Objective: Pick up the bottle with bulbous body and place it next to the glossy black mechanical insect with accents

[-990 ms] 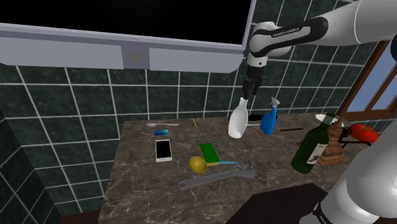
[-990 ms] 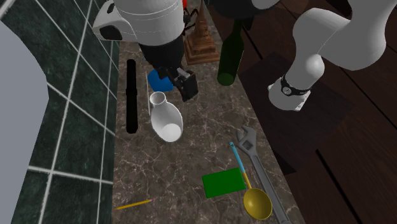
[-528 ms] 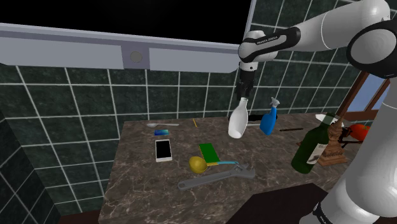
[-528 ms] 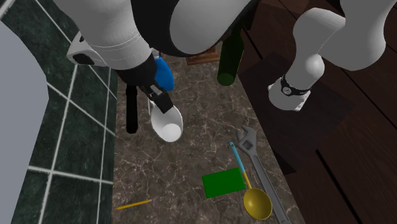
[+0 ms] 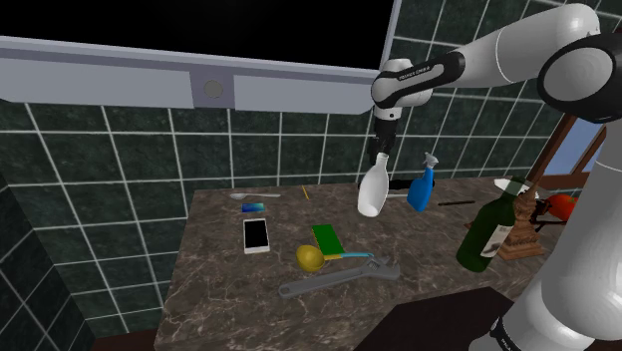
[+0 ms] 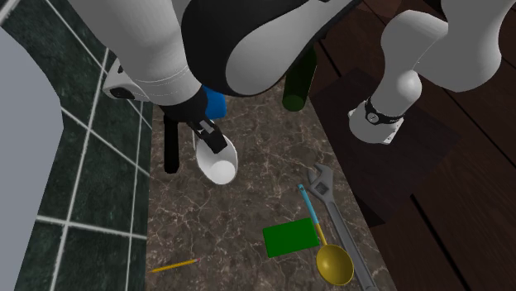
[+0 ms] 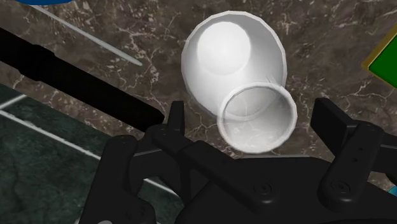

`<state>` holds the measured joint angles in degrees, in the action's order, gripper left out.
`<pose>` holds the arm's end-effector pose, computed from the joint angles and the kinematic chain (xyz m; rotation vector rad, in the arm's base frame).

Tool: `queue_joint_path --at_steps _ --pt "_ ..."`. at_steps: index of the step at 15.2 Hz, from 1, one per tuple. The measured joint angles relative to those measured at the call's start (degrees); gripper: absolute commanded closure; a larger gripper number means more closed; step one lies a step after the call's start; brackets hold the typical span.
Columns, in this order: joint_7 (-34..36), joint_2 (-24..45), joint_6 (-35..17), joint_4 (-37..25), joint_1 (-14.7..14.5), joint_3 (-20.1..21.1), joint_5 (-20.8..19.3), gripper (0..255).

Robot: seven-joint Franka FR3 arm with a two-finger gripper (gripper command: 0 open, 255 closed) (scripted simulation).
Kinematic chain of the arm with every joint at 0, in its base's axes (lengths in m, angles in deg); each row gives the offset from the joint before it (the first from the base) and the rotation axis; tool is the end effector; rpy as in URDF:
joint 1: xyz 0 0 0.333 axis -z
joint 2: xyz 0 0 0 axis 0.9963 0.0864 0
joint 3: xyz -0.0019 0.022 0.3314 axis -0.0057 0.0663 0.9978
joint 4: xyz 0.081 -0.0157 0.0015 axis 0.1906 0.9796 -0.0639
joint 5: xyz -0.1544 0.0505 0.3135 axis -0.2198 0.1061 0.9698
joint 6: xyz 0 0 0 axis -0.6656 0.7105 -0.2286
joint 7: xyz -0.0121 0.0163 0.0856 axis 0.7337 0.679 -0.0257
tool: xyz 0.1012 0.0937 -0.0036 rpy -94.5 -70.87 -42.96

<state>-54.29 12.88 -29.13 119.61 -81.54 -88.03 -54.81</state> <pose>0.5330 -0.1630 0.4307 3.1124 0.1319 -0.1071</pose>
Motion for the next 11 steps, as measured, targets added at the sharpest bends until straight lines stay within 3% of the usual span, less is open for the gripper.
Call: queue_joint_path --at_steps 3,4,11 --pt "-0.01 0.02 -0.06 0.03 0.00 0.00 0.01 0" --pt "-0.01 0.02 -0.06 0.03 0.00 0.00 0.01 255" --pt "-0.01 0.02 -0.06 0.00 0.00 0.00 0.01 255"
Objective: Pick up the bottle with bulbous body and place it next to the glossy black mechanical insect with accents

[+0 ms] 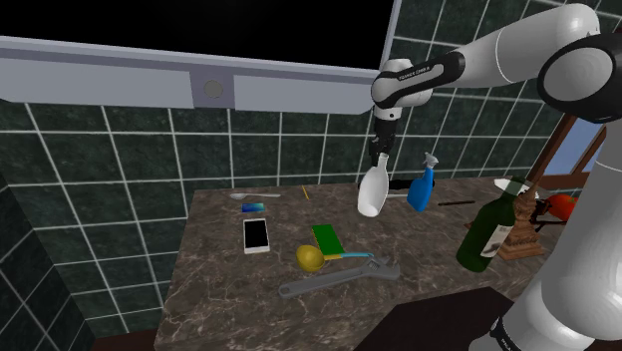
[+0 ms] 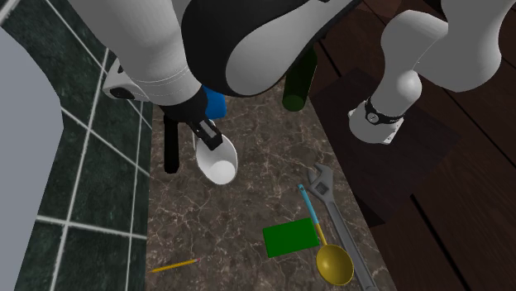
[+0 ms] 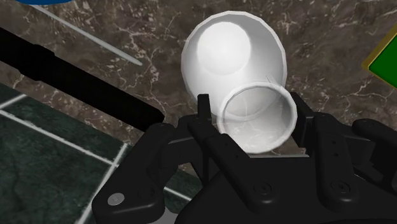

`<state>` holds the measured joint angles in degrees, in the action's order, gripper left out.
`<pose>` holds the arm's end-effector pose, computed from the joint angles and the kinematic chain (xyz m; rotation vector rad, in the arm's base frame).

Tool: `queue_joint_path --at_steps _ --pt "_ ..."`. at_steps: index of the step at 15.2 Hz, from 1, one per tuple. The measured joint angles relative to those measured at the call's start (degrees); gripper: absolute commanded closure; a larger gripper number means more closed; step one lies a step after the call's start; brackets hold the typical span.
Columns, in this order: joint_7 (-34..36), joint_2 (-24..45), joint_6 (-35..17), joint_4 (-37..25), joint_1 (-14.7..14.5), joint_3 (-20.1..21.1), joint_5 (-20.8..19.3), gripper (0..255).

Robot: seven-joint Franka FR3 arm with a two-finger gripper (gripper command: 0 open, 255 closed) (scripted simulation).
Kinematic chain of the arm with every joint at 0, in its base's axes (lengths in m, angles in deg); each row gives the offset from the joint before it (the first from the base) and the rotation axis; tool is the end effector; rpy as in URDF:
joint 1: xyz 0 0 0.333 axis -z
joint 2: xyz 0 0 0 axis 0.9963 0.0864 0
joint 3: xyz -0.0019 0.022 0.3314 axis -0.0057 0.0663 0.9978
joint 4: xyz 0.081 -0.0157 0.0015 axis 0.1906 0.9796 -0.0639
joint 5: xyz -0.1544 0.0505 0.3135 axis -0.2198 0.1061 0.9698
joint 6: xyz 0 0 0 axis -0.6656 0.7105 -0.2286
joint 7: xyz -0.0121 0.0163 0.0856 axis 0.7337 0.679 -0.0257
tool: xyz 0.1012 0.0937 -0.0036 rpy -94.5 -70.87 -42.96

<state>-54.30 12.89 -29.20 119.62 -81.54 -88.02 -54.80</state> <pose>0.5332 -0.1629 0.4306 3.1123 0.1324 -0.1058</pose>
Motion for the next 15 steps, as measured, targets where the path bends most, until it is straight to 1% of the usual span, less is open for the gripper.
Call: queue_joint_path --at_steps 5,15 --pt "0.05 -0.29 0.79 -0.46 -0.03 0.00 -0.08 255" --pt "0.01 -1.92 7.74 -5.83 -0.08 -0.08 -0.45 255"
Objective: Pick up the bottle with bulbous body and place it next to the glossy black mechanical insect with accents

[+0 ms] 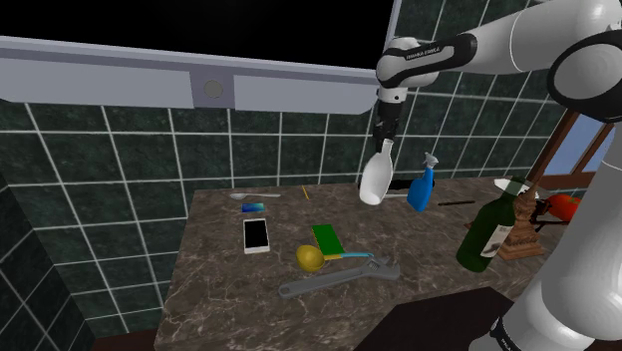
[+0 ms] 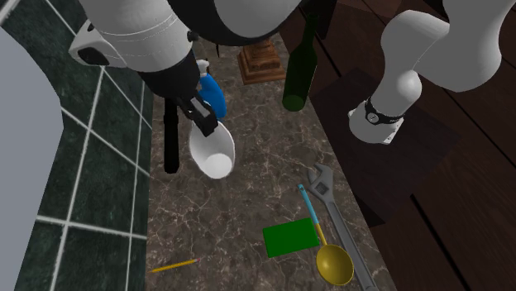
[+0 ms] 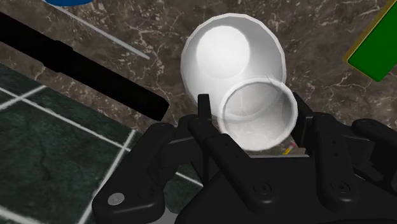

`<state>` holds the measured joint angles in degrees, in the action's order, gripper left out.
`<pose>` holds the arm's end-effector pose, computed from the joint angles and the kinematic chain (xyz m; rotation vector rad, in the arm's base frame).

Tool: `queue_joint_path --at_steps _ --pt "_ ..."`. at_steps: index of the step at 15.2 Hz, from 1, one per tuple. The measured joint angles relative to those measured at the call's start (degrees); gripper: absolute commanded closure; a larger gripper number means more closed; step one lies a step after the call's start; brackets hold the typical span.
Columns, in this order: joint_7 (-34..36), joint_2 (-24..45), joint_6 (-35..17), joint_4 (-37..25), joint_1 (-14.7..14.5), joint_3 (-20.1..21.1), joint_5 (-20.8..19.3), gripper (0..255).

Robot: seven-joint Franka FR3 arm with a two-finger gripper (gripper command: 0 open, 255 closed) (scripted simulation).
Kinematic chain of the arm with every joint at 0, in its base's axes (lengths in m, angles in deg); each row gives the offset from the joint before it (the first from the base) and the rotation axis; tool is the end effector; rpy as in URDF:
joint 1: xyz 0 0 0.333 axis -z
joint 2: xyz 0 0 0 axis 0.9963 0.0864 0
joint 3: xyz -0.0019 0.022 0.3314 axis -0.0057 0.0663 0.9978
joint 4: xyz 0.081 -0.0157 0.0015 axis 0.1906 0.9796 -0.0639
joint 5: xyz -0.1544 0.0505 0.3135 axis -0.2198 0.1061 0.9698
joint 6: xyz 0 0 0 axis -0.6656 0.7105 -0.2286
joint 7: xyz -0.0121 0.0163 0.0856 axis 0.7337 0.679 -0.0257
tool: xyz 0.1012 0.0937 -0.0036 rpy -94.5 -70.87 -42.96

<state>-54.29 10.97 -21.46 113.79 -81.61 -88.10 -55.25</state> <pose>0.5296 -0.1628 0.4816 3.1124 0.1322 -0.1070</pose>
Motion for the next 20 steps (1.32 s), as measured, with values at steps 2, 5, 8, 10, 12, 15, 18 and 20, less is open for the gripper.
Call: queue_joint_path --at_steps 2,5,8,10,12,15,18,20 --pt "0.09 -0.01 1.69 -1.69 -0.06 0.04 -0.01 255" --pt "-0.08 -0.10 3.97 -3.88 0.01 -0.02 -0.01 255" --pt "-0.14 -0.25 6.34 -6.11 0.01 -0.02 -0.04 255" --pt "-0.27 0.11 7.82 -7.95 0.08 -0.06 0.05 255" --pt "-0.32 -0.19 9.33 -9.16 0.09 -0.08 -0.02 255" --pt "-0.35 0.25 11.85 -12.11 0.09 -0.07 0.09 255" --pt "-0.53 0.58 14.18 -14.76 0.19 -0.13 0.16 255" --pt "-0.66 0.90 15.84 -16.74 0.26 -0.16 0.25 255"
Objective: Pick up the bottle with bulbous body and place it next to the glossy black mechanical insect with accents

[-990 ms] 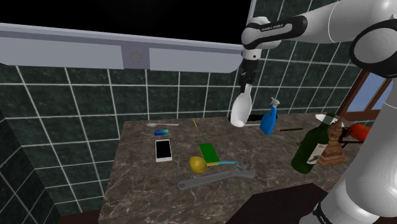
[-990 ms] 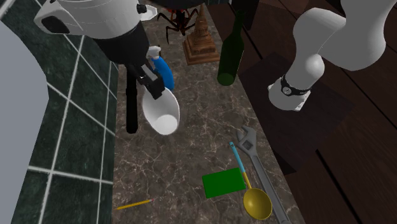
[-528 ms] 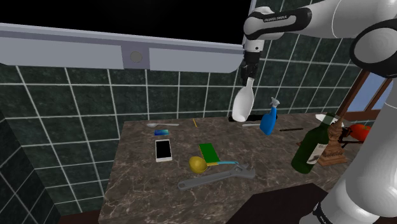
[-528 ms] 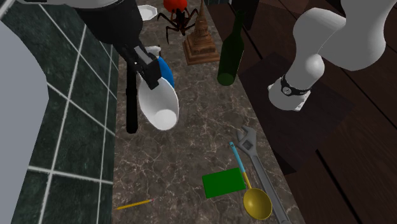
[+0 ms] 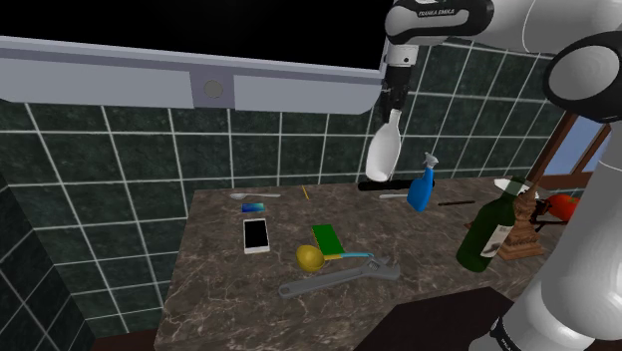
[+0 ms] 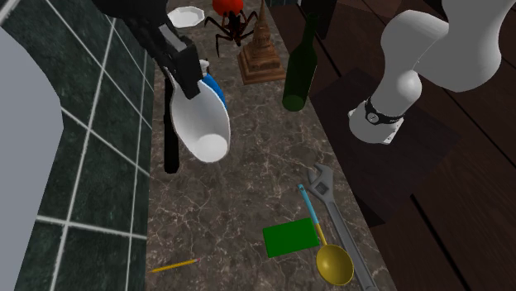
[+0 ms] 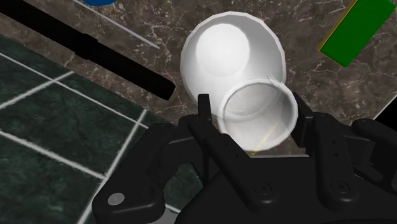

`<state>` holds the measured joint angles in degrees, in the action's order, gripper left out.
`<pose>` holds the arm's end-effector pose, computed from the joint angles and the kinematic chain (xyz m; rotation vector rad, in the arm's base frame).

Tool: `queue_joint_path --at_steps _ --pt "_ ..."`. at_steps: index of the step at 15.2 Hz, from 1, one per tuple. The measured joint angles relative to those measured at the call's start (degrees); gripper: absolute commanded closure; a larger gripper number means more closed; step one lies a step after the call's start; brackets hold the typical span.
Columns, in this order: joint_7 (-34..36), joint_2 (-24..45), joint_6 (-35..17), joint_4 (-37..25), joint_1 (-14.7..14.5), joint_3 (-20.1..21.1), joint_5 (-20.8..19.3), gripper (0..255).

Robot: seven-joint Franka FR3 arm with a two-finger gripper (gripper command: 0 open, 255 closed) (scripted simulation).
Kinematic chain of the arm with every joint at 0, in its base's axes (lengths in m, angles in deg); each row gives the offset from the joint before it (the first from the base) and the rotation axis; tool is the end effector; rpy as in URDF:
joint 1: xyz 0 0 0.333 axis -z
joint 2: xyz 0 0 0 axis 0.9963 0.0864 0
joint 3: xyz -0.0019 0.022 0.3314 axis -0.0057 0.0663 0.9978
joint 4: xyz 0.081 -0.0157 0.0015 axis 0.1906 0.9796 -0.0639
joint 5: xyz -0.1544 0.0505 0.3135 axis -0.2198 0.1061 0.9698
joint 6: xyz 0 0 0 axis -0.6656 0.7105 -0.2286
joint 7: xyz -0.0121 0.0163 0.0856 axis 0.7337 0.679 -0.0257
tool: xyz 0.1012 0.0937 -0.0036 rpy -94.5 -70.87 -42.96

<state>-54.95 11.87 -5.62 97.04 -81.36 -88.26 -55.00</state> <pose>0.5290 -0.1622 0.5771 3.1123 0.1324 -0.1064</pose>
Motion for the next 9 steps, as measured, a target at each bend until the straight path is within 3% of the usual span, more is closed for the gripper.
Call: queue_joint_path --at_steps 9 --pt "-0.59 2.64 7.84 -10.42 0.48 -0.18 0.63 255"
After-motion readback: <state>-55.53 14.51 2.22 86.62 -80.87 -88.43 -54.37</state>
